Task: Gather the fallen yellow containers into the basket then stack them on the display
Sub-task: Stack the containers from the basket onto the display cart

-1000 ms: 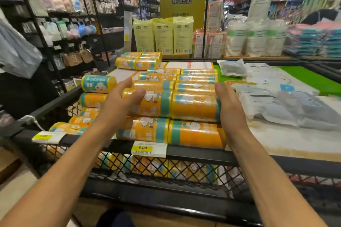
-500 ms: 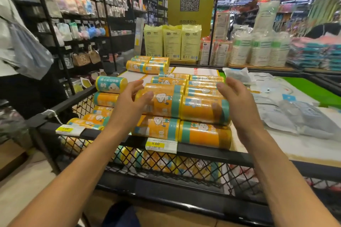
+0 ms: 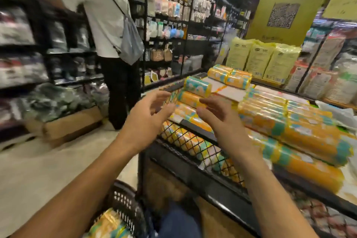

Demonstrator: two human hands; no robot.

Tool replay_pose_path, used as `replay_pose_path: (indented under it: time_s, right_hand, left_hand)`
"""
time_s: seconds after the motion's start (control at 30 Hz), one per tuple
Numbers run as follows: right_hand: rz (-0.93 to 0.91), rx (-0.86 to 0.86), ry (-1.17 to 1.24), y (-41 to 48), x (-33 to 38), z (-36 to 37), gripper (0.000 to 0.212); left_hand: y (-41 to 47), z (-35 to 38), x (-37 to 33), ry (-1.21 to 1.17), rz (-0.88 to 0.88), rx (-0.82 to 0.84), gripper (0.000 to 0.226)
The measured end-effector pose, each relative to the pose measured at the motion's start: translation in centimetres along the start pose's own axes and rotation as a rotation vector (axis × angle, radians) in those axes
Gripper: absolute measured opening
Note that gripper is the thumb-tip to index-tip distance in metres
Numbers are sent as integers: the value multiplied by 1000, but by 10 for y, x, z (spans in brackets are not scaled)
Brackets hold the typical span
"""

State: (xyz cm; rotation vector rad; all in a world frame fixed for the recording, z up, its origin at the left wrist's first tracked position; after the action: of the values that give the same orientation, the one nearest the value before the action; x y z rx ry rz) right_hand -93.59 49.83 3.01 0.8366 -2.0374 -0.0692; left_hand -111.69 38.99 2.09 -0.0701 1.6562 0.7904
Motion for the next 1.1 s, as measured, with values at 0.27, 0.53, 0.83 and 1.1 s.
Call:
replay_pose_path:
  time_s: [0.27, 0.53, 0.83, 1.1]
  right_hand:
    - [-47, 394, -29, -6, -4, 233, 45]
    - [182, 744, -100, -87, -96, 432, 44]
    - [487, 999, -177, -158, -211, 546, 60]
    - [563, 1146, -239, -190, -265, 614, 74]
  left_hand:
    - [-127, -171, 121, 42, -283, -411, 37]
    - [-264, -237, 286, 71, -729, -691, 27]
    - [-351, -253, 419, 205, -1172, -795, 45]
    - [-396, -268, 504, 134, -1318, -797, 40]
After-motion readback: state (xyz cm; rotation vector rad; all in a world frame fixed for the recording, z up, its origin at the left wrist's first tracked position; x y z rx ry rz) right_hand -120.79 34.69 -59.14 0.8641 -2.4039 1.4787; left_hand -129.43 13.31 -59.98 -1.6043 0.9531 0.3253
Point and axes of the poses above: each hand's wrist, its own y-axis towards the middle knuckle, its own z-axis out of the palm, x = y × z, the point moved 5 cm from there along y, towards the middle knuckle, and after that the axes turned 15 degrees about -y, right-handed, at the moved point
